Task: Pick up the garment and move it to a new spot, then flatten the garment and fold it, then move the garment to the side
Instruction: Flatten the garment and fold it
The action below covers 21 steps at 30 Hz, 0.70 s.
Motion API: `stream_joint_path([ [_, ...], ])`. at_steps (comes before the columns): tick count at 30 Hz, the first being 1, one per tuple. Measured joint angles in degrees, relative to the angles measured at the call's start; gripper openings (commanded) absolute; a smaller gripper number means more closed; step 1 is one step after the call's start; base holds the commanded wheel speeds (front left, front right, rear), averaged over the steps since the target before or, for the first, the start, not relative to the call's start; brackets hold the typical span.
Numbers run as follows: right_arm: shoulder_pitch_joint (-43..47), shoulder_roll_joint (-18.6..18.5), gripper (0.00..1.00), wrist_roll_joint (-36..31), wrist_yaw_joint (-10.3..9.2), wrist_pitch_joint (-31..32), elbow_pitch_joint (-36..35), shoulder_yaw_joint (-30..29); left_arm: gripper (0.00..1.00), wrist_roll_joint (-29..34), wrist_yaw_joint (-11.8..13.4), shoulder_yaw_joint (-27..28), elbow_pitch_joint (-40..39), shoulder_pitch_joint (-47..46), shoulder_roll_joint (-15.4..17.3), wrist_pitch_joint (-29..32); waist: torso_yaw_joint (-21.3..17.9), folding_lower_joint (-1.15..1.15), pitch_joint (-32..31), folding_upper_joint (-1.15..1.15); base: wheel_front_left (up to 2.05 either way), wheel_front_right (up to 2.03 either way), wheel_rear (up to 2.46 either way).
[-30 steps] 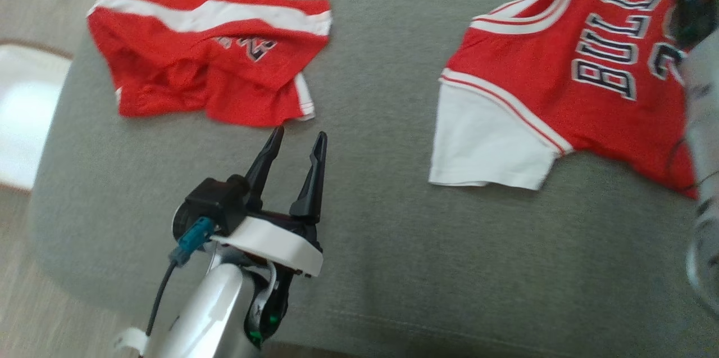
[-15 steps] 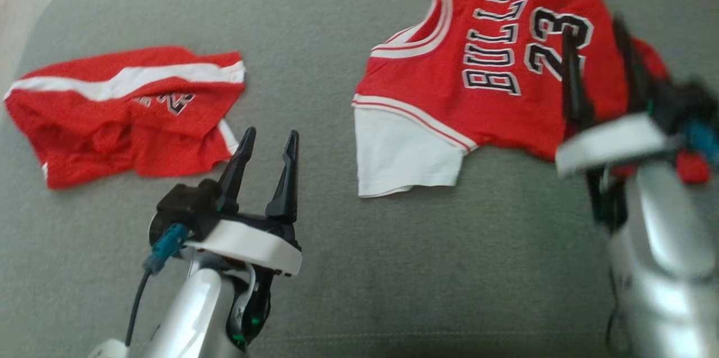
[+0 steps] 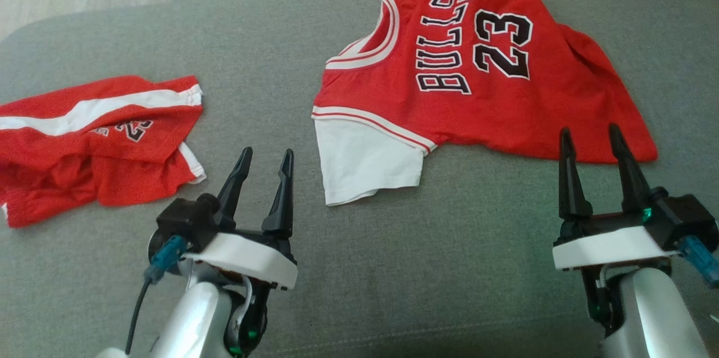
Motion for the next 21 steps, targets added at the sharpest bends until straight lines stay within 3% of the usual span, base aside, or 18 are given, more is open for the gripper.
stream_joint_path([
  [6,-0.18,0.08,1.00,-0.13,0.00,0.00,-1.92,-0.49,1.00,0.62,-0.60,-0.82,2.05,-0.73,0.00,0.00,-0.92,0.00,1.54,0.00,0.00,0.00,0.00],
  [13,-1.00,0.10,1.00,-0.93,0.00,0.00,-2.78,-2.23,1.00,2.02,-0.90,-6.54,14.18,-6.12,-0.02,1.00,-1.84,0.00,4.07,0.00,0.00,0.00,0.00],
  [21,-2.76,0.13,1.00,-0.93,0.00,0.00,-3.55,-2.30,1.00,2.66,0.99,-9.94,24.90,-13.06,-0.12,5.17,-4.03,0.00,6.64,0.00,0.00,0.00,0.00],
])
